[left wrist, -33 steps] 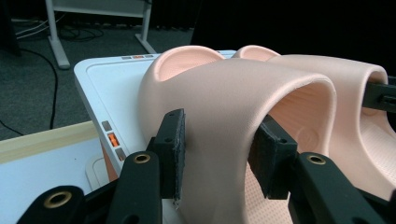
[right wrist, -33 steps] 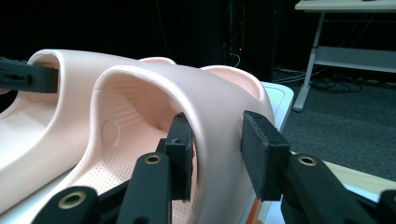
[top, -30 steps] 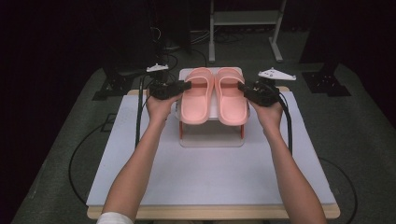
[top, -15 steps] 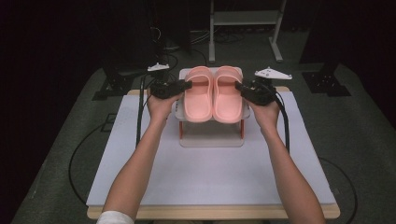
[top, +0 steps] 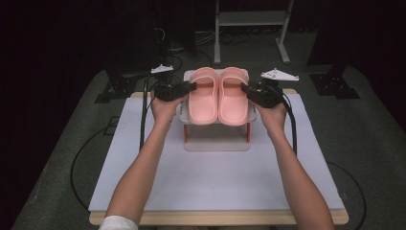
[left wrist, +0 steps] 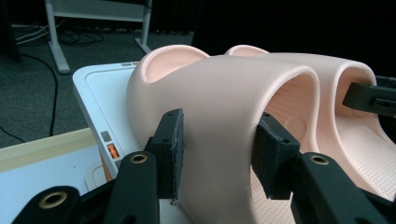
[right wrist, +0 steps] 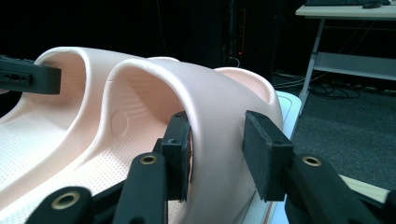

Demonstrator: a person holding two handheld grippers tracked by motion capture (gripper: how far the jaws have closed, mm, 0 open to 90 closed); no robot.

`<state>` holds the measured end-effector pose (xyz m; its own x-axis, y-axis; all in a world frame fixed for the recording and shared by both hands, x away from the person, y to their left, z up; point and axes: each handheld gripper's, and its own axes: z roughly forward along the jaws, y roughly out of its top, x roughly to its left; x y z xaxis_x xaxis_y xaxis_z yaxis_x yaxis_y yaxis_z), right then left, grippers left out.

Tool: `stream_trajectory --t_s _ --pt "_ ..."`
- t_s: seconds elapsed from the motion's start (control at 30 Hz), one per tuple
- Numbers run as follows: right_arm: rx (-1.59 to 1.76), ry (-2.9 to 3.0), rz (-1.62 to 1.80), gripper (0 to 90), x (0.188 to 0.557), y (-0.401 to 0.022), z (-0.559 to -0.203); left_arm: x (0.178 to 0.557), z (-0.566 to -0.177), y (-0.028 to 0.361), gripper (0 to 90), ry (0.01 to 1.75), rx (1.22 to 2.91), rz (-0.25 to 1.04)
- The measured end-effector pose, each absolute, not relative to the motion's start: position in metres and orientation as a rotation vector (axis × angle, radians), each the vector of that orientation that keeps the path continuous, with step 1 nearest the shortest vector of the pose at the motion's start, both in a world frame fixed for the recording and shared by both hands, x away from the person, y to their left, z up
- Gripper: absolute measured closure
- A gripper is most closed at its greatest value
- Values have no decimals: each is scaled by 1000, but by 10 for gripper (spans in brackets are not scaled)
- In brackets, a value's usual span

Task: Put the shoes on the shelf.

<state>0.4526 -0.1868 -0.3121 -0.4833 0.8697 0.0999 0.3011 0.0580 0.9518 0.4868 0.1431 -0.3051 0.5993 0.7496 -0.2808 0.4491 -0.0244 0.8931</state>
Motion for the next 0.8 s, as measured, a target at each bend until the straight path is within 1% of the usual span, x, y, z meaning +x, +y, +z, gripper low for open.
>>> stream_trajectory --t_s 0.17,0.3,0.47,0.63,0.8 --pt "1175 1838 1441 591 452 -189 -315 485 -306 145 528 1003 1642 300" --pt "1172 1845 1439 591 450 -189 -316 484 -305 145 536 1002 1646 306" --pt "1164 1849 1447 610 447 -191 -316 483 -306 147 593 999 1658 310" --pt "1170 1851 1444 642 444 -191 -318 481 -307 145 636 993 1662 354" --pt "1171 1843 1426 651 446 -189 -317 483 -307 145 639 995 1657 362"
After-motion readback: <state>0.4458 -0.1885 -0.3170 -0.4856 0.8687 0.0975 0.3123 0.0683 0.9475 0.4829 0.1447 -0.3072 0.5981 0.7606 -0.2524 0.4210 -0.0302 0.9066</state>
